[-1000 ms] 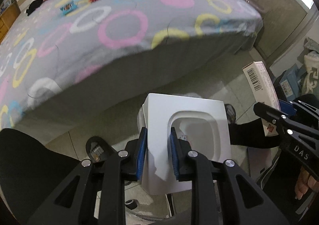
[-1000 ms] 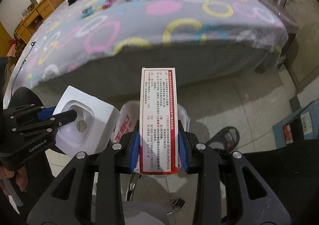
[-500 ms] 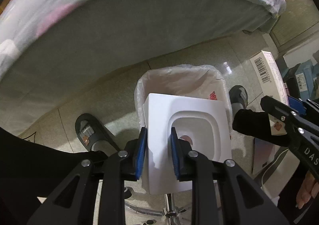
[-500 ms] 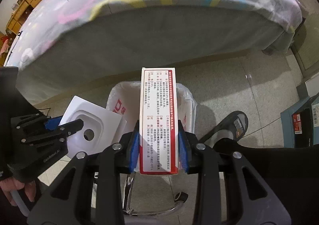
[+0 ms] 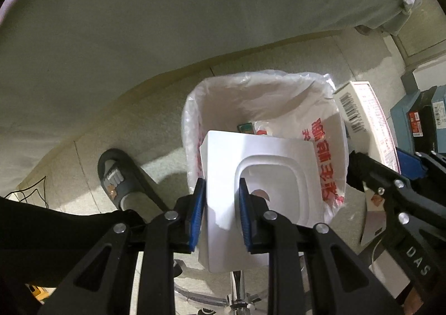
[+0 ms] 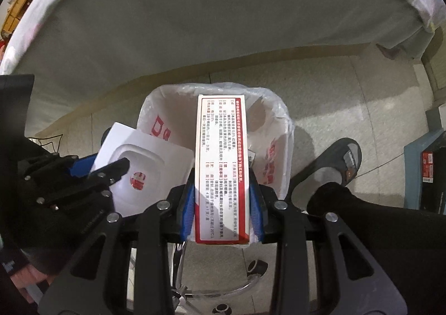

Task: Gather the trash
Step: 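Open both tools to drop the red-and-white box and white tray into the bag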

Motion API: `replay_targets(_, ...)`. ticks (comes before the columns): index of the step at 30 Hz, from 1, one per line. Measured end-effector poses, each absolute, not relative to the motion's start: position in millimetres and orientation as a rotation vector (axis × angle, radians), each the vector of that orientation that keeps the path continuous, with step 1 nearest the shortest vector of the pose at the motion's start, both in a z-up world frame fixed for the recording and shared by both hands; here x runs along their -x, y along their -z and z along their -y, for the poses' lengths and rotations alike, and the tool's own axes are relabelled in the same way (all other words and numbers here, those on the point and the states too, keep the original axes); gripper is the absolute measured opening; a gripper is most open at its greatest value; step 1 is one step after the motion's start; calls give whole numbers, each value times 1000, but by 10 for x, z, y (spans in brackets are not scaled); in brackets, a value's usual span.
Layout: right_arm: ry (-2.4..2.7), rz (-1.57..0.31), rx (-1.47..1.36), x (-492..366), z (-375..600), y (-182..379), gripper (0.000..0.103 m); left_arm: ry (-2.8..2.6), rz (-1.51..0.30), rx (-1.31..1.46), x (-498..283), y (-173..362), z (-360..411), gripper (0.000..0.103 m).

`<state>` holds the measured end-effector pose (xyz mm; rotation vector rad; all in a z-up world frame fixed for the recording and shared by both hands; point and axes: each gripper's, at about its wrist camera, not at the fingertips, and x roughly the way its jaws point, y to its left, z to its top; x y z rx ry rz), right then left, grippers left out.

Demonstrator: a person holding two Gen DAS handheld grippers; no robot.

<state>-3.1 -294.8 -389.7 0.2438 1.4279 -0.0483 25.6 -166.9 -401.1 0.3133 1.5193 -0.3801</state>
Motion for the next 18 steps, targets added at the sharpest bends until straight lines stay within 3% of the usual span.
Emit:
replay_targets(11, 45, -1448, -264, -9, 2978, 3999, 33, 371, -1542, -320, -277, 4115, 1688, 27)
replay_targets(12, 39, -1450, -271, -8, 2973, 4006, 35, 368, -1542, -318, -280, 4130, 1682, 38)
replay_targets(13, 36, -1454, -285, -7, 2978, 4016, 54, 369, -1546, -310, -280, 4130, 1681, 48)
replay_targets(14, 50, -1453, -288, -4, 2992, 4015, 57, 353, -1546, -310, -287, 4134, 1668, 57)
replay_targets(16, 94, -1447, -307, 11, 3075, 4014, 78, 333, -1551, -290, -315, 4139, 1594, 68)
replay_targets(18, 101, -1434, -366, 24, 3146, 3996, 82, 321, -1558, -261, -340, 4142, 1542, 80)
